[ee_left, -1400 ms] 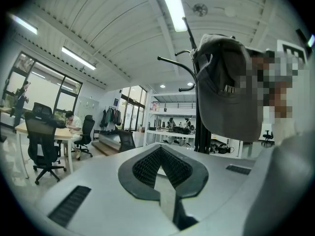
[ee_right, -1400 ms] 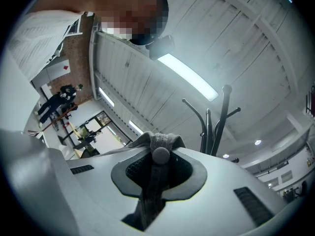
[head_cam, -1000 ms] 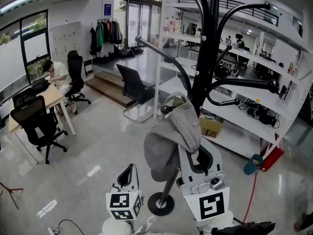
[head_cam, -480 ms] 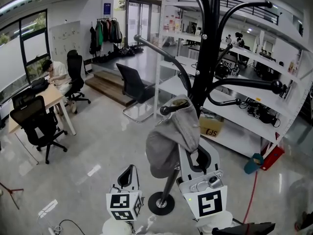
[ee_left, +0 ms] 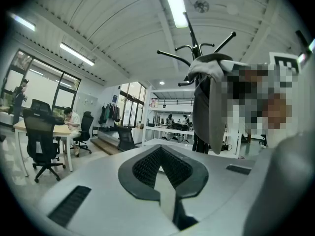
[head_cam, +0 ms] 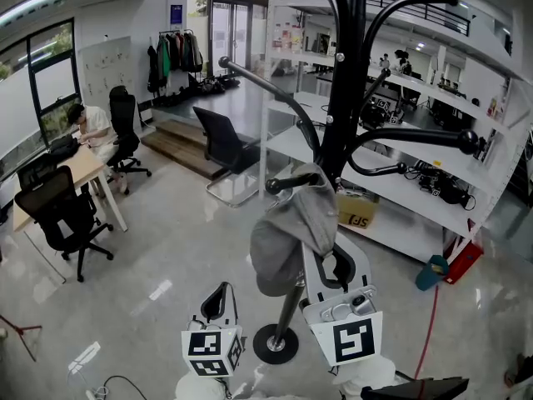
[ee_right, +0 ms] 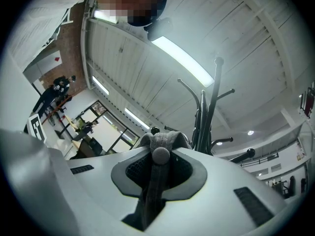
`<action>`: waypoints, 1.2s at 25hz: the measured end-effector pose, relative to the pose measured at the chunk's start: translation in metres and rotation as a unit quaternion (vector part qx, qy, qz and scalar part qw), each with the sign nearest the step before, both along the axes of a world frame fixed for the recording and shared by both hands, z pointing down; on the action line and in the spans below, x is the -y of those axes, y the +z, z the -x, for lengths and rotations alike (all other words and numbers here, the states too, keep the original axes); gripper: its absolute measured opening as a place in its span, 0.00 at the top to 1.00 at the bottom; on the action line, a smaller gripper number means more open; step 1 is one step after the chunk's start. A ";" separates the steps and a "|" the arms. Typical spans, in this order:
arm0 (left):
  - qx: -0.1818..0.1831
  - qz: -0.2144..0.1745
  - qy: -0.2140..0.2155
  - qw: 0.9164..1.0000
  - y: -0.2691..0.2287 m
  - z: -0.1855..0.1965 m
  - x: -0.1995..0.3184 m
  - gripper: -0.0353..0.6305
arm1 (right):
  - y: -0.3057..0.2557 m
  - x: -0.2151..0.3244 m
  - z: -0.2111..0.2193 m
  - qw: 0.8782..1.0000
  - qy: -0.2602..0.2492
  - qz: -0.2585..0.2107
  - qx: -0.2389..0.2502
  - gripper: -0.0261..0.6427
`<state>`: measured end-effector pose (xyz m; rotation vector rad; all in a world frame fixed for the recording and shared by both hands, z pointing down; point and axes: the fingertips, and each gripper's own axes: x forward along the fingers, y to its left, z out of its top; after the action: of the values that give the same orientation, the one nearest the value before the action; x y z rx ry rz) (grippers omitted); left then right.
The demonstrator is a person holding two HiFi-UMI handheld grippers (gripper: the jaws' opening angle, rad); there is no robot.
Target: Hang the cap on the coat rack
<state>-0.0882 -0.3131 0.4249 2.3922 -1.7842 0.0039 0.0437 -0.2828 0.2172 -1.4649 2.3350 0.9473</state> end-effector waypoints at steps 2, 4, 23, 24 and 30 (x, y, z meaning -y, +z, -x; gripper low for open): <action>0.001 0.001 0.000 1.000 0.000 0.000 -0.001 0.95 | 0.003 0.001 0.000 1.000 0.000 0.005 0.002 0.89; 0.002 0.002 0.000 1.000 0.001 0.001 -0.002 0.95 | 0.007 0.002 0.000 1.000 0.002 0.010 0.001 0.89; 0.005 0.014 0.013 1.000 0.011 -0.007 -0.013 0.95 | 0.043 0.009 -0.007 0.998 0.011 0.065 0.021 0.89; 0.004 0.014 0.013 1.000 0.011 -0.007 -0.014 0.95 | 0.044 0.008 -0.007 0.997 0.012 0.066 0.023 0.89; 0.000 0.015 0.017 1.000 0.010 -0.009 -0.020 0.95 | 0.051 0.005 -0.009 0.997 0.013 0.075 0.030 0.89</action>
<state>-0.0790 -0.2927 0.4354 2.4013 -1.7317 0.0331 0.0532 -0.2882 0.2687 -1.5610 2.3936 0.7376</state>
